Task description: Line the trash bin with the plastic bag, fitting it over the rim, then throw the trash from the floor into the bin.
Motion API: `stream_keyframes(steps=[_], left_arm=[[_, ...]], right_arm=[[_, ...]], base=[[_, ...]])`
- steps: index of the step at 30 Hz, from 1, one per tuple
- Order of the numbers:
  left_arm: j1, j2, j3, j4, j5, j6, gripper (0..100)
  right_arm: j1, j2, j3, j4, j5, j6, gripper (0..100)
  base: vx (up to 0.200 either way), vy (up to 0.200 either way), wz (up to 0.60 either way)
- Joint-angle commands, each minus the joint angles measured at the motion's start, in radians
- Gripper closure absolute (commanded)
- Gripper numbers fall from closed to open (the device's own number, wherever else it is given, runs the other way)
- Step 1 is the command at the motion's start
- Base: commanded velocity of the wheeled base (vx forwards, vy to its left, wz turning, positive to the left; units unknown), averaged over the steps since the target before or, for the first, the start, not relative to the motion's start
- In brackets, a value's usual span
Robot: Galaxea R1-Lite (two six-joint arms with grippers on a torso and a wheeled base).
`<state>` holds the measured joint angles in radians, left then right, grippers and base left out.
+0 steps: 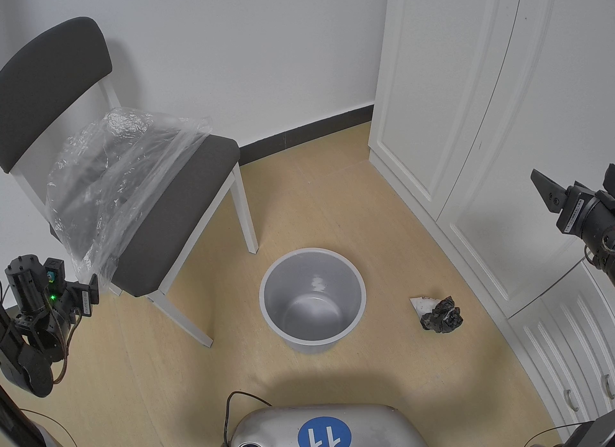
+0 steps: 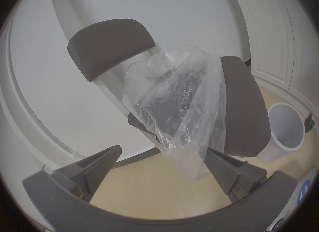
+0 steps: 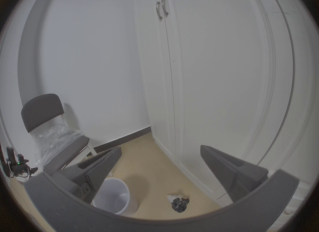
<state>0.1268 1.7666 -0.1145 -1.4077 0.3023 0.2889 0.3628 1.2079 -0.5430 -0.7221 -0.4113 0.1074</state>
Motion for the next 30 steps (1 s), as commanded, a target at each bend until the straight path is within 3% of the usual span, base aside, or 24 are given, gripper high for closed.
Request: stream_keyframes(steps=[1, 10, 17, 30], left_arm=[[-0.004, 0.028, 0.004, -0.001, 0.001, -0.001, 0], [-0.006, 0.06, 0.002, -0.011, 0.001, -0.002, 0], [-0.004, 0.137, -0.007, -0.129, 0.006, -0.001, 0], [-0.004, 0.12, -0.011, -0.126, 0.006, -0.004, 0]], right_arm=[[0.001, -0.004, 0.001, 0.0, 0.0, 0.0, 0], [0.001, -0.001, 0.001, 0.0, 0.0, 0.0, 0], [0.001, -0.002, 0.001, 0.0, 0.0, 0.0, 0], [0.002, 0.004, 0.006, 0.0, 0.0, 0.0, 0]], base=[[0.0, 0.0, 0.0], [0.0, 0.0, 0.0], [0.0, 0.0, 0.0], [0.0, 0.0, 0.0]])
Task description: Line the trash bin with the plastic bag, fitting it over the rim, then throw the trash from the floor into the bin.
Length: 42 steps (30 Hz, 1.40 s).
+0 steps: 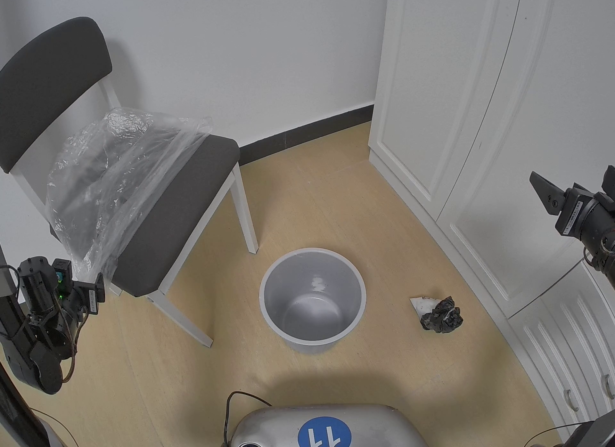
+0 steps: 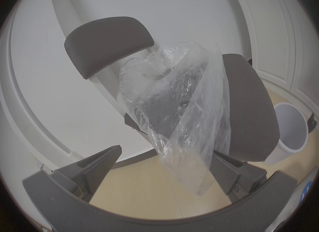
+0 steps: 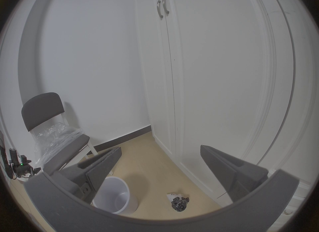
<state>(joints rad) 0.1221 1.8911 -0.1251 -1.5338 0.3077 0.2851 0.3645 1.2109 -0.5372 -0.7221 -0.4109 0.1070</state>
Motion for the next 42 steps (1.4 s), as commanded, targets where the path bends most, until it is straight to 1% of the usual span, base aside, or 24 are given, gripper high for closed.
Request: stream_keyframes(steps=[1, 8, 9, 15, 21, 22, 24, 27, 32, 38, 40, 42], left_arm=[[0.001, -0.006, -0.001, 0.0, 0.001, 0.0, 0], [0.001, -0.004, -0.001, 0.0, 0.001, 0.0, 0], [0.001, -0.004, -0.001, 0.0, 0.001, -0.001, 100], [-0.004, -0.007, 0.002, -0.002, -0.001, -0.003, 100], [-0.036, -0.079, 0.01, 0.0, -0.007, -0.007, 100], [-0.058, -0.112, 0.016, 0.0, -0.007, -0.007, 100], [-0.065, -0.124, 0.016, 0.0, -0.009, -0.007, 100], [-0.108, -0.17, 0.032, 0.0, -0.012, -0.009, 100], [-0.127, -0.188, 0.03, 0.0, -0.042, -0.02, 100], [-0.223, -0.245, 0.004, 0.0, -0.05, -0.092, 100], [-0.282, -0.267, -0.025, 0.0, -0.045, -0.127, 100], [-0.312, -0.283, -0.033, 0.0, -0.044, -0.139, 100]], right_arm=[[0.001, 0.001, 0.002, 0.0, 0.0, 0.0, 0], [0.001, 0.001, 0.005, 0.0, 0.0, 0.0, 0], [0.001, 0.003, 0.005, 0.001, 0.001, -0.001, 0], [0.001, 0.006, 0.011, 0.0, 0.003, -0.003, 0], [0.019, 0.019, 0.022, 0.001, 0.003, -0.004, 0], [0.022, 0.032, 0.023, 0.0, 0.003, -0.004, 0], [0.024, 0.039, 0.025, 0.0, 0.001, -0.006, 0], [0.037, 0.059, 0.029, -0.002, 0.001, -0.006, 0], [0.051, 0.076, 0.037, -0.003, 0.001, -0.004, 0], [0.071, 0.115, 0.062, -0.045, 0.001, -0.004, 0], [0.09, 0.122, 0.077, -0.082, 0.001, -0.009, 0], [0.105, 0.122, 0.083, -0.094, 0.001, -0.009, 0]], base=[[0.0, 0.0, 0.0], [0.0, 0.0, 0.0], [0.0, 0.0, 0.0], [0.0, 0.0, 0.0], [0.0, 0.0, 0.0], [0.0, 0.0, 0.0], [0.0, 0.0, 0.0], [0.0, 0.0, 0.0], [0.0, 0.0, 0.0], [0.0, 0.0, 0.0], [0.0, 0.0, 0.0], [0.0, 0.0, 0.0]])
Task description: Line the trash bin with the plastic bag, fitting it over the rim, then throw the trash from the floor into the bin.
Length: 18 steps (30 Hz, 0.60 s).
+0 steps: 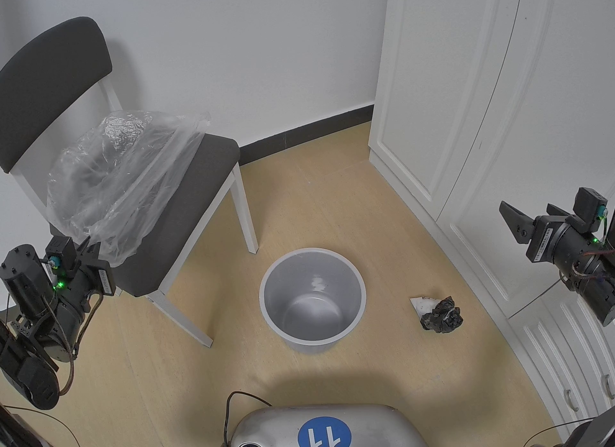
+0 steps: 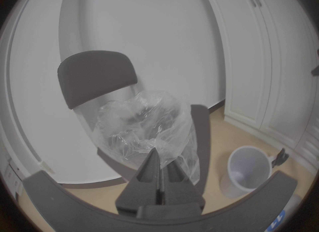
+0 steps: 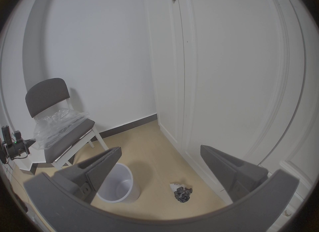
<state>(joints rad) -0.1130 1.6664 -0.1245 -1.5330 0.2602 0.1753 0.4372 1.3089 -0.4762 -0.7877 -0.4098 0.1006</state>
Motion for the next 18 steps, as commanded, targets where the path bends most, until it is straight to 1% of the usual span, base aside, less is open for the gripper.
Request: stream_keyframes(steps=[1, 3, 4, 5, 7, 8, 10, 11, 14, 16, 18], left_arm=[[-0.114, -0.085, -0.035, 0.001, 0.005, -0.039, 100], [-0.139, -0.102, -0.034, 0.001, 0.007, -0.04, 100], [-0.169, -0.122, -0.027, 0.001, 0.011, -0.039, 100], [-0.2, -0.14, -0.023, 0.001, 0.024, -0.036, 100], [-0.232, -0.149, -0.024, 0.002, 0.057, -0.031, 100], [-0.255, -0.155, -0.032, 0.001, 0.083, -0.027, 100], [-0.274, -0.162, -0.043, 0.002, 0.099, -0.022, 100], [-0.3, -0.171, -0.07, 0.002, 0.113, -0.016, 100], [-0.349, -0.174, -0.116, 0.004, 0.116, 0.033, 100], [-0.361, -0.183, -0.126, 0.004, 0.116, 0.082, 100], [-0.369, -0.195, -0.116, 0.004, 0.116, 0.096, 100]], right_arm=[[0.046, 0.027, 0.024, -0.036, 0.0, 0.001, 0], [0.051, 0.03, 0.025, -0.036, 0.002, 0.005, 0], [0.06, 0.046, 0.025, -0.038, 0.002, 0.01, 0], [0.063, 0.058, 0.027, -0.039, 0.002, 0.01, 0], [0.072, 0.061, 0.031, -0.048, 0.002, 0.011, 0], [0.09, 0.059, 0.037, -0.062, 0.002, 0.011, 0], [0.107, 0.059, 0.044, -0.076, 0.002, 0.01, 0], [0.118, 0.061, 0.051, -0.102, 0.002, 0.01, 0], [0.132, 0.067, 0.068, -0.14, 0.002, 0.007, 0], [0.144, 0.07, 0.07, -0.154, 0.0, 0.011, 0], [0.15, 0.078, 0.07, -0.157, 0.002, 0.014, 0]], base=[[0.0, 0.0, 0.0], [0.0, 0.0, 0.0], [0.0, 0.0, 0.0], [0.0, 0.0, 0.0], [0.0, 0.0, 0.0], [0.0, 0.0, 0.0], [0.0, 0.0, 0.0], [0.0, 0.0, 0.0], [0.0, 0.0, 0.0], [0.0, 0.0, 0.0], [0.0, 0.0, 0.0]])
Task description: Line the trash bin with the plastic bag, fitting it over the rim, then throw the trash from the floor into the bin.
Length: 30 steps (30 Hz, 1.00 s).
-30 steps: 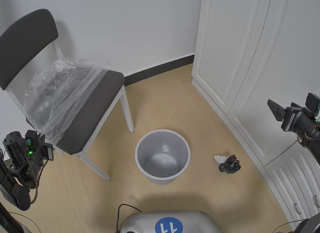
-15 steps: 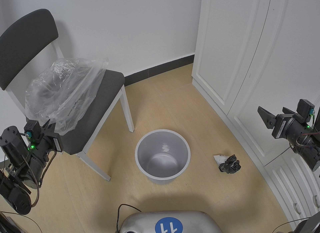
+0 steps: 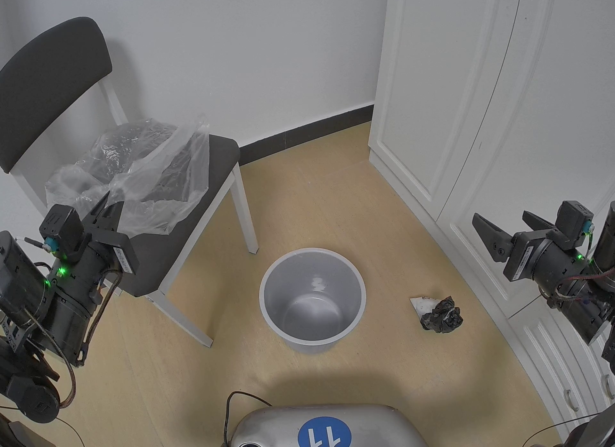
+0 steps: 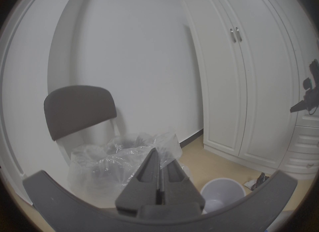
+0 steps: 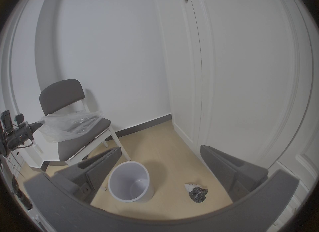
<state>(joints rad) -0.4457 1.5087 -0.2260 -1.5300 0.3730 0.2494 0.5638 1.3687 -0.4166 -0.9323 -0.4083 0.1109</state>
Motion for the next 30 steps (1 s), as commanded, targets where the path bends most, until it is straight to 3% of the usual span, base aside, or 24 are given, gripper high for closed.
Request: stream_keyframes(steps=[1, 6, 9, 18, 30], left_arm=[[-0.057, -0.048, -0.012, -0.001, 0.001, 0.019, 100], [-0.087, -0.085, -0.019, -0.001, -0.005, 0.018, 100], [-0.149, -0.124, -0.023, -0.001, -0.005, 0.018, 100], [-0.284, -0.171, -0.056, -0.002, -0.014, -0.019, 100], [-0.401, -0.197, 0.007, -0.002, -0.17, -0.091, 100]], right_arm=[[0.027, 0.027, 0.007, -0.013, -0.001, 0.013, 0], [0.08, 0.032, 0.009, -0.013, -0.01, 0.009, 0], [0.108, 0.024, 0.015, -0.011, -0.014, 0.007, 0], [0.113, 0.036, 0.019, -0.013, -0.003, 0.024, 0], [0.114, 0.084, 0.013, -0.013, 0.016, 0.073, 0]], base=[[0.0, 0.0, 0.0], [0.0, 0.0, 0.0], [0.0, 0.0, 0.0], [0.0, 0.0, 0.0], [0.0, 0.0, 0.0]])
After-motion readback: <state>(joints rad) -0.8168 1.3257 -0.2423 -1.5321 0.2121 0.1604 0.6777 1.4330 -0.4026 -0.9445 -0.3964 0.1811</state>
